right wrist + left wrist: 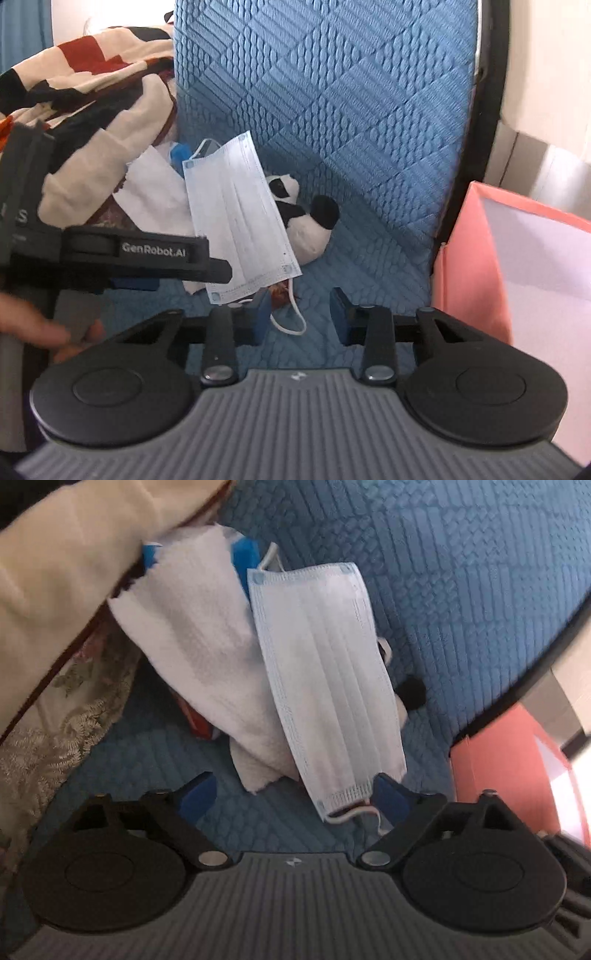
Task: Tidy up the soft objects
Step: 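Grasp the white wet wipe with the left gripper while the right gripper grasps the blue mask, then lift the wipe with the left gripper while the right gripper lifts the mask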
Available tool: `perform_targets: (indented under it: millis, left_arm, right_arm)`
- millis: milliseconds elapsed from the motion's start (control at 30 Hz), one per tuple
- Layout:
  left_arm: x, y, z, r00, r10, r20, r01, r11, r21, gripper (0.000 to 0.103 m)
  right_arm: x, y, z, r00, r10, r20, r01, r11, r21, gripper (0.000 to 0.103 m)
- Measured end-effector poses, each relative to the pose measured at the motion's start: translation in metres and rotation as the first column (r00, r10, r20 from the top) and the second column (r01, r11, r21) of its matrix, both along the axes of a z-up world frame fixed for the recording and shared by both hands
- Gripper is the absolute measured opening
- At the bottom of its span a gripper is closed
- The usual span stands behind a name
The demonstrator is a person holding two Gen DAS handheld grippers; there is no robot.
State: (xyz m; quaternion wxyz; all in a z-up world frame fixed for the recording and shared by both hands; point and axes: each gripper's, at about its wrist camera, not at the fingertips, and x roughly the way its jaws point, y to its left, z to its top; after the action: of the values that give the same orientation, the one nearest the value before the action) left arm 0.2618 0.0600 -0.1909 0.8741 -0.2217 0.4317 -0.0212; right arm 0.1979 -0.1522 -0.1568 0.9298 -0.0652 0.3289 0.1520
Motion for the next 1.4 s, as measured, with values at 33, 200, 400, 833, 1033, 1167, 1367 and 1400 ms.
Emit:
perform_targets:
  millis: [33,200,400,833,1033,1167,1367,1400]
  left_arm:
    - [0.0,0.001,0.0,1.0,0.025,0.007,-0.025,1.0,-0.006,0.085]
    - [-0.001,0.015,-0.006,0.994,0.112,0.001,-0.111,0.992,-0.067,0.07]
    - [0.002,0.033,-0.02,0.976,0.215,-0.034,-0.217,0.968,-0.128,0.067]
    - [0.005,0.044,-0.032,0.964,0.264,-0.022,-0.263,0.942,-0.208,0.044]
    - [0.007,0.036,-0.038,0.974,0.222,-0.043,-0.226,0.948,-0.223,0.009]
    - [0.007,0.031,-0.038,0.978,0.204,-0.032,-0.206,0.955,-0.214,0.006]
    - [0.008,0.029,-0.031,0.983,0.181,-0.014,-0.18,0.961,-0.212,0.005]
    - [0.015,0.025,-0.03,0.986,0.168,-0.018,-0.168,0.968,-0.189,0.005]
  right_arm:
    - [0.005,-0.001,-0.003,1.0,0.003,-0.011,-0.003,1.0,0.014,0.038]
    - [0.023,-0.001,-0.011,0.999,0.025,-0.045,-0.022,0.999,0.049,0.043]
    - [0.042,0.008,-0.017,0.996,0.031,-0.089,-0.023,0.996,0.081,0.058]
    - [0.085,0.025,-0.034,0.981,0.057,-0.183,-0.039,0.994,0.1,0.059]
    - [0.083,0.04,-0.037,0.984,0.056,-0.172,-0.044,0.996,0.077,0.058]
    - [0.08,0.044,-0.037,0.987,0.063,-0.15,-0.057,0.997,0.046,0.031]
    - [0.074,0.036,-0.025,0.991,0.056,-0.118,-0.049,0.997,0.059,0.014]
    - [0.072,0.035,-0.022,0.993,0.052,-0.108,-0.045,0.997,0.059,0.014]
